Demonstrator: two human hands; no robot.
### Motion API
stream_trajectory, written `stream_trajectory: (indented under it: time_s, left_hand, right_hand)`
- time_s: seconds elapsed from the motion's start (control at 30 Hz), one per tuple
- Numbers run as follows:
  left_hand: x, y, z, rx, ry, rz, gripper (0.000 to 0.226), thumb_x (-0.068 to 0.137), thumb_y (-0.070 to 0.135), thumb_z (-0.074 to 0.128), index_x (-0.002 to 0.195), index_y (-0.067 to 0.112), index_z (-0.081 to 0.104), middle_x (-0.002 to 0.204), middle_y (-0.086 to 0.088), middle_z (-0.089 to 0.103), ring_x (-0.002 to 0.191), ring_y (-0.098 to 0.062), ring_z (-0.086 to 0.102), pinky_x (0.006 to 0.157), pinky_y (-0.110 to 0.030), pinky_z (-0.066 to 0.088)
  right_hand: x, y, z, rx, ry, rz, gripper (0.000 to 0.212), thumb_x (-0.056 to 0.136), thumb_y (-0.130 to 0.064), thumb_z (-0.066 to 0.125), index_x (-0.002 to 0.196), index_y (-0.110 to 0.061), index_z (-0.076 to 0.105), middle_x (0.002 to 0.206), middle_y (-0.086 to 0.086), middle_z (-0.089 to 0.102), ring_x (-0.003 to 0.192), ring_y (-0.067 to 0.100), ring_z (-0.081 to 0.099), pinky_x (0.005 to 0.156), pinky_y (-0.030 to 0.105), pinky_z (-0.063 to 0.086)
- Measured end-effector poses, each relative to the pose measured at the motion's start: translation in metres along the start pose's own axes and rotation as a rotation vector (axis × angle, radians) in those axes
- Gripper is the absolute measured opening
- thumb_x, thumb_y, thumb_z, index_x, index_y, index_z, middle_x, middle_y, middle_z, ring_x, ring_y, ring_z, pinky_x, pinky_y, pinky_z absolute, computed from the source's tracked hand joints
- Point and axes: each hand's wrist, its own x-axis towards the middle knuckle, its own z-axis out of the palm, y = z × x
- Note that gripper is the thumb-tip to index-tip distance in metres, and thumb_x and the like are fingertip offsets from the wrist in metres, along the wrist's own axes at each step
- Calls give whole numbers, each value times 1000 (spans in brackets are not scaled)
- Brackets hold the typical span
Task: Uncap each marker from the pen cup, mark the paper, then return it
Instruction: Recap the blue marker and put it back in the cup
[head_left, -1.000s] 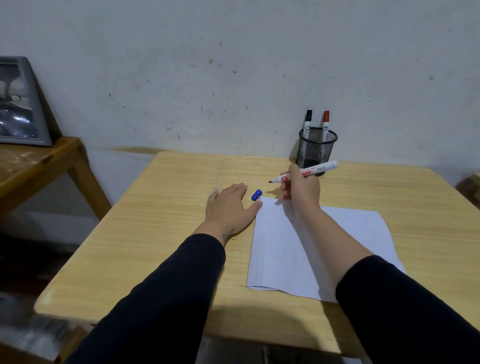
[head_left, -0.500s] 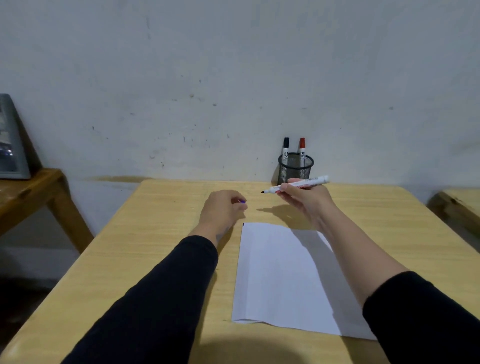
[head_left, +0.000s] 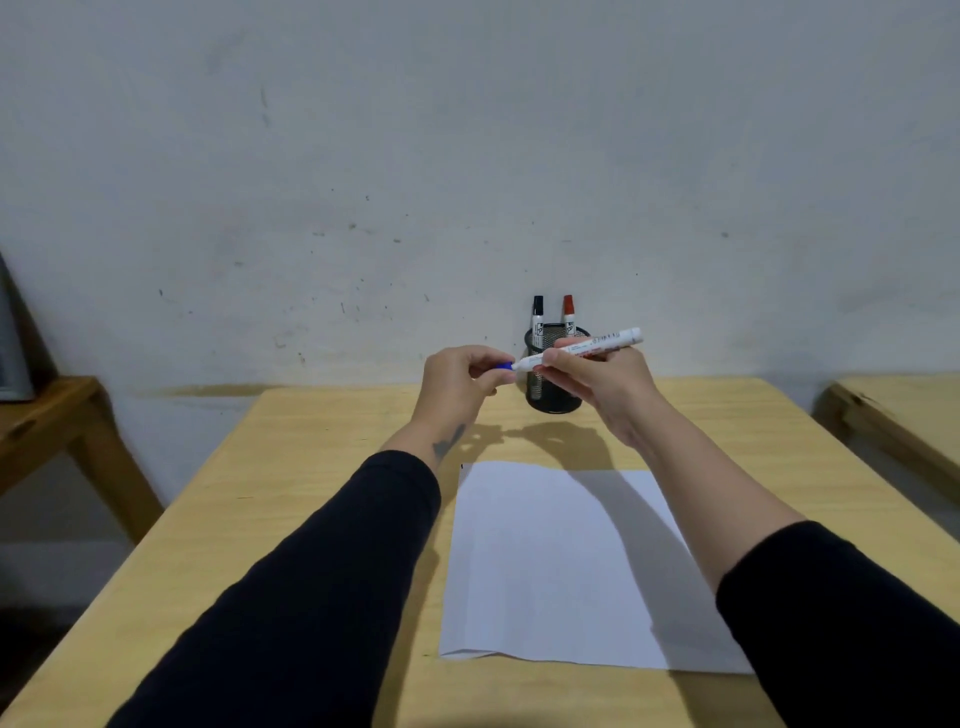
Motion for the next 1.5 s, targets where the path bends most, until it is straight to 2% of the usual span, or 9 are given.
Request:
stream_trajectory:
  time_s: [0.53, 0.7, 0.83, 0.93, 1.0, 1.1, 1.2, 1.3, 1.5]
  left_hand:
    - [-8, 6, 21, 57, 30, 14, 7, 84, 9, 69, 82, 16, 69, 69, 12, 62, 63, 0, 55, 65, -11, 43]
    - [4, 7, 21, 108, 97, -26, 7, 88, 13, 65, 90, 10, 71, 86, -3, 69, 84, -21, 63, 79, -31, 49]
    - [18, 16, 22, 184, 60, 7, 8, 90, 14, 62, 90, 14, 70, 87, -3, 68, 83, -21, 61, 75, -31, 47]
    - [27, 27, 27, 206, 34, 64, 8, 89, 16, 62, 91, 13, 70, 90, -5, 70, 87, -24, 62, 77, -32, 47]
    - [35, 31, 30, 215, 24, 83, 25, 88, 20, 65, 112, 12, 66, 105, -7, 69, 102, -24, 63, 85, -32, 47]
    - [48, 29, 36, 229, -15, 22, 69, 85, 30, 70, 143, 10, 37, 134, -8, 56, 125, -24, 51, 98, -35, 42]
    - [54, 16, 50, 264, -18, -34, 62, 82, 33, 73, 132, 11, 43, 134, -10, 55, 127, -28, 49, 94, -34, 41]
    - [55, -1, 69, 252, -56, -115, 82, 81, 35, 74, 144, 5, 31, 147, -11, 41, 137, -25, 37, 106, -33, 32]
    - [66, -31, 94, 143, -18, -111, 64, 66, 34, 82, 118, 18, 48, 115, -3, 58, 108, -21, 57, 83, -33, 48]
  right_hand:
    - [4, 8, -3, -19, 64, 31, 12, 78, 0, 72, 87, -3, 65, 89, 19, 69, 82, 29, 69, 85, 32, 58]
    - [8, -2, 1, -759, 225, -118, 37, 74, -35, 77, 63, 0, 70, 70, 17, 72, 68, 30, 70, 75, 44, 59]
    - [12, -7, 2, -1369, 305, -722, 13, 77, -20, 73, 84, -14, 66, 88, 5, 63, 85, 28, 54, 67, 37, 43]
    - [31, -6, -6, -1479, 257, -877, 14, 79, -13, 66, 90, -14, 75, 88, 5, 68, 86, 34, 56, 66, 36, 38]
    - [42, -9, -10, -1468, 264, -814, 16, 86, -13, 60, 93, -14, 74, 90, 4, 69, 89, 32, 54, 66, 34, 38]
    - [59, -23, -10, -1286, 312, -692, 17, 89, -20, 61, 102, -15, 71, 97, 3, 67, 95, 25, 56, 68, 32, 41]
    - [80, -39, -4, -1011, 355, -564, 16, 86, -23, 64, 100, -17, 70, 93, 3, 67, 85, 22, 63, 74, 35, 50]
    - [102, -41, 4, -883, 357, -438, 17, 84, -18, 65, 100, -14, 70, 88, 4, 69, 79, 20, 64, 78, 31, 51]
    - [130, -5, 3, -1126, 299, -190, 13, 81, -15, 64, 86, -6, 71, 85, 13, 69, 81, 30, 65, 66, 29, 48]
